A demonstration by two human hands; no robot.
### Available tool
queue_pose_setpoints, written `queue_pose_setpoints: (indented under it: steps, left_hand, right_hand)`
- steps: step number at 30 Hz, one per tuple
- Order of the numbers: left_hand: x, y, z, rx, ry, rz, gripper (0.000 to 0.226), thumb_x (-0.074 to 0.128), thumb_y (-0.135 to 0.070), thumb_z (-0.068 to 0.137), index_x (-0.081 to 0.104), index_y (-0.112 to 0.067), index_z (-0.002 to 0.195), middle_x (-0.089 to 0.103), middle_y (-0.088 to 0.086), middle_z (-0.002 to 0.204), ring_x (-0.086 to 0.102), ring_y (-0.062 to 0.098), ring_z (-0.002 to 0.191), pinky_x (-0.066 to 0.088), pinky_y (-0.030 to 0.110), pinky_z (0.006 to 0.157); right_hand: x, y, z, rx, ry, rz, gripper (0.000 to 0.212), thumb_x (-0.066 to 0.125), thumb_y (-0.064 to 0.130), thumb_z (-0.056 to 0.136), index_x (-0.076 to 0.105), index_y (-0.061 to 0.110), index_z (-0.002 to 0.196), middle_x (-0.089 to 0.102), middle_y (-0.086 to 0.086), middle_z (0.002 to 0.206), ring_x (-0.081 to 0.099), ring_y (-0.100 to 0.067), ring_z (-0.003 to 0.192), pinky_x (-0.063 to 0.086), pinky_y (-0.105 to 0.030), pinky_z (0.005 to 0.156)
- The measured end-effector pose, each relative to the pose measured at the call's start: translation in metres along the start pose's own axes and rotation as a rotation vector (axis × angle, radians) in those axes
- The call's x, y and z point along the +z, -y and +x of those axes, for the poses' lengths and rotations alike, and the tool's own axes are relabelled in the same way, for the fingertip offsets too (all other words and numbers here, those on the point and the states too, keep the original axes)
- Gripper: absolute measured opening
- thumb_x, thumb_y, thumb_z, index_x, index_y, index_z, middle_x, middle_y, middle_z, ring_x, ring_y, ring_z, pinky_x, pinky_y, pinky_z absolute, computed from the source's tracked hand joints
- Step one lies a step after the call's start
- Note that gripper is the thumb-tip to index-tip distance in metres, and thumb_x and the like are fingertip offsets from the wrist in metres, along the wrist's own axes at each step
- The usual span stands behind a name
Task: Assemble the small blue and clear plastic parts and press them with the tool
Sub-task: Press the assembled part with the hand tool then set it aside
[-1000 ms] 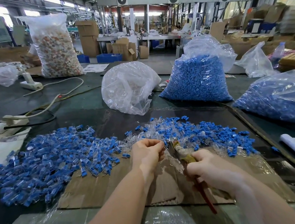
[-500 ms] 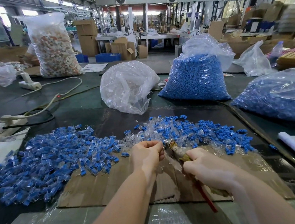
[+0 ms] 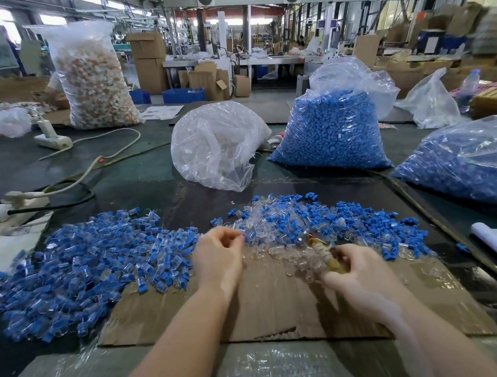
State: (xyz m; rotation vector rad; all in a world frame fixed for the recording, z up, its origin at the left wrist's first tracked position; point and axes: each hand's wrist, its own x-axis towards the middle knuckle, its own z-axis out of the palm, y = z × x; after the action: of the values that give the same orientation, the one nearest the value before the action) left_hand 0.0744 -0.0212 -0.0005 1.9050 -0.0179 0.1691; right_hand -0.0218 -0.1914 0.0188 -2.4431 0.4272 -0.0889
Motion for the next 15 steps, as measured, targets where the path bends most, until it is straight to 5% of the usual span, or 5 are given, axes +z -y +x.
queue_pose_setpoints:
  steps: [2,6,9,15]
  left_hand:
    - [-0.022,0.009,0.014,0.136,-0.104,0.264,0.012,0.059,-0.01,0.089,0.069,-0.012,0.096,0.063,-0.005,0.084,0.054,0.004,0.07,0.041,0.006,0.058]
    - [-0.055,0.032,0.04,0.178,-0.177,0.567,0.022,0.054,-0.009,0.093,0.069,-0.007,0.109,0.062,0.01,0.102,0.052,0.024,0.094,0.039,0.029,0.077]
    - [-0.059,0.041,0.043,0.181,-0.169,0.696,0.025,0.056,-0.01,0.092,0.066,-0.008,0.114,0.059,0.009,0.105,0.043,0.025,0.102,0.037,0.032,0.085]
    - [-0.019,0.026,0.019,0.377,0.005,0.502,0.02,0.06,-0.009,0.088,0.068,-0.011,0.107,0.061,0.003,0.101,0.047,0.013,0.094,0.037,0.021,0.088]
  right_hand:
    - [-0.002,-0.014,0.002,0.049,-0.103,-0.216,0.021,0.061,0.032,0.086,0.047,0.022,0.099,0.047,0.004,0.098,0.049,-0.013,0.095,0.046,-0.029,0.086]
    - [-0.004,-0.034,0.002,0.114,-0.196,-0.482,0.039,0.055,0.045,0.088,0.047,0.02,0.117,0.05,0.0,0.11,0.044,-0.016,0.103,0.039,-0.028,0.092]
    - [0.0,-0.041,0.001,0.156,-0.224,-0.559,0.052,0.053,0.053,0.087,0.045,0.022,0.127,0.049,-0.003,0.121,0.046,-0.018,0.114,0.039,-0.029,0.098]
    - [0.007,-0.047,-0.001,0.169,-0.251,-0.653,0.064,0.041,0.065,0.086,0.038,0.026,0.136,0.047,-0.003,0.131,0.044,-0.019,0.122,0.041,-0.031,0.098]
